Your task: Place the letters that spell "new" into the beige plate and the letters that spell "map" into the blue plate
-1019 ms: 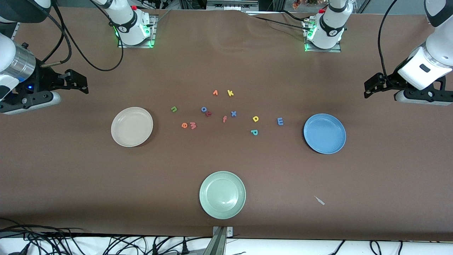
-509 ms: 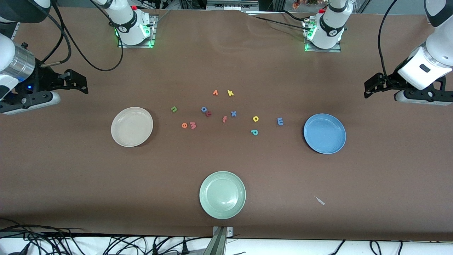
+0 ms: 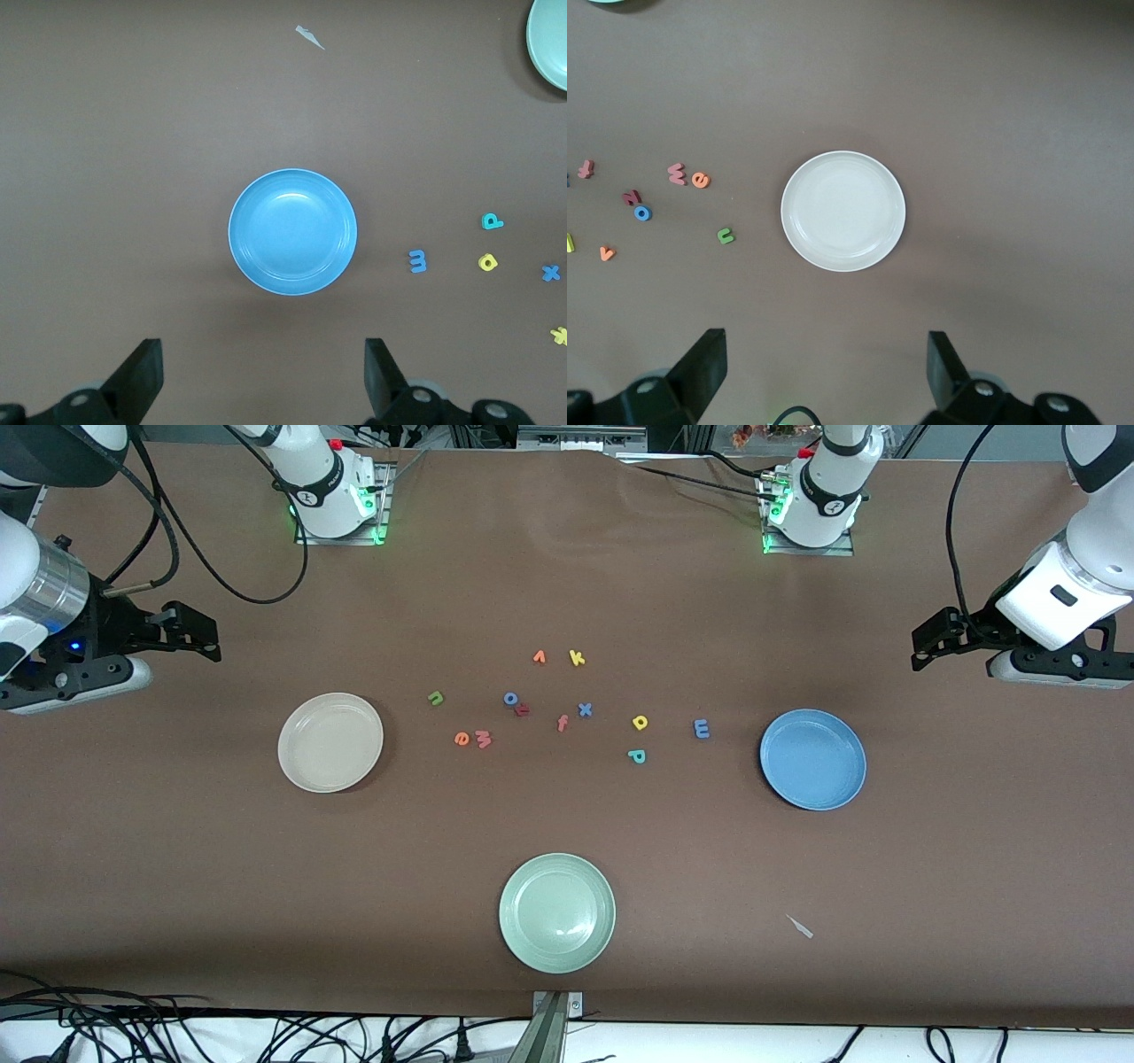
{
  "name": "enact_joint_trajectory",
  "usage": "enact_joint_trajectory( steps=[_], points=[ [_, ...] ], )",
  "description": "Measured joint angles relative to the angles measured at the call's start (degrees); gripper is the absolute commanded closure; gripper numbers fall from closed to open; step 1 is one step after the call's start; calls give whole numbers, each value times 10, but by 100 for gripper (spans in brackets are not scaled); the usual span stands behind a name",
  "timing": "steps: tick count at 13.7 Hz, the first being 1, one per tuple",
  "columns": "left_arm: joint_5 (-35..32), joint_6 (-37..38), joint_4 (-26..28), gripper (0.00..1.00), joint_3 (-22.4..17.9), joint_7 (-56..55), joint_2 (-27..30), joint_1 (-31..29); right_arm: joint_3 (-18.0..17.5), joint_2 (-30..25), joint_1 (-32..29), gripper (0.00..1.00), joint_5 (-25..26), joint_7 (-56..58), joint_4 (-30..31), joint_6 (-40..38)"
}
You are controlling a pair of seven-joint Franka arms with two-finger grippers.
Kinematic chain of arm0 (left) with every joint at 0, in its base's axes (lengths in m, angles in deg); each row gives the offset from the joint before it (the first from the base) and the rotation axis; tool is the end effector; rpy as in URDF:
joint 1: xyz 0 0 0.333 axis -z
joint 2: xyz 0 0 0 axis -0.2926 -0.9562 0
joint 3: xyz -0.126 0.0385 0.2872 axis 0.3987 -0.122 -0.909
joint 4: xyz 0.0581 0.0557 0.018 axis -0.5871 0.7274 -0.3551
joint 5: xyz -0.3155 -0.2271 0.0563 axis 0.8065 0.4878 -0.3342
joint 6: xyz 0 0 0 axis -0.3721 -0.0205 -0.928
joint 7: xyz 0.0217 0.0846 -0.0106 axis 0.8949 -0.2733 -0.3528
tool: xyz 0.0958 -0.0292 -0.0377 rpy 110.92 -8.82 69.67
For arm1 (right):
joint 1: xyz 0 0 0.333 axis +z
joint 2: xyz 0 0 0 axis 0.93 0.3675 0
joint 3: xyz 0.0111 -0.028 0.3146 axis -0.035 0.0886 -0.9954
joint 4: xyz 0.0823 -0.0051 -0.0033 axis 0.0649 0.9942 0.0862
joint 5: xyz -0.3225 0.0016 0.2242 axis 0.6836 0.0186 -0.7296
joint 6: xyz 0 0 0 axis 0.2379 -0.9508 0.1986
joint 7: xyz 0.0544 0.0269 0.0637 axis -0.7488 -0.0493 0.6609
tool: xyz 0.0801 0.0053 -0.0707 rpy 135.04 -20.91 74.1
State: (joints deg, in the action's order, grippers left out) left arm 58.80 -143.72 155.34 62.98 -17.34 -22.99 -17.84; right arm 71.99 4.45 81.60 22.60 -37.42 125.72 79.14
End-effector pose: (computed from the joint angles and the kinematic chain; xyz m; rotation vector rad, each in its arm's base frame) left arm 0.5529 -0.0383 0.5722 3.1250 -0.0832 0.0130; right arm 0.5929 0.0719 0.5959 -3.1041 -0.4065 0.1492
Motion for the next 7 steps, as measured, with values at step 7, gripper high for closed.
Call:
enact_joint_trajectory(
  steps=[7],
  points=[
    [0, 0, 0, 0, 0, 0, 0, 0, 0, 0, 0, 0, 0, -1, 7, 0]
  ],
)
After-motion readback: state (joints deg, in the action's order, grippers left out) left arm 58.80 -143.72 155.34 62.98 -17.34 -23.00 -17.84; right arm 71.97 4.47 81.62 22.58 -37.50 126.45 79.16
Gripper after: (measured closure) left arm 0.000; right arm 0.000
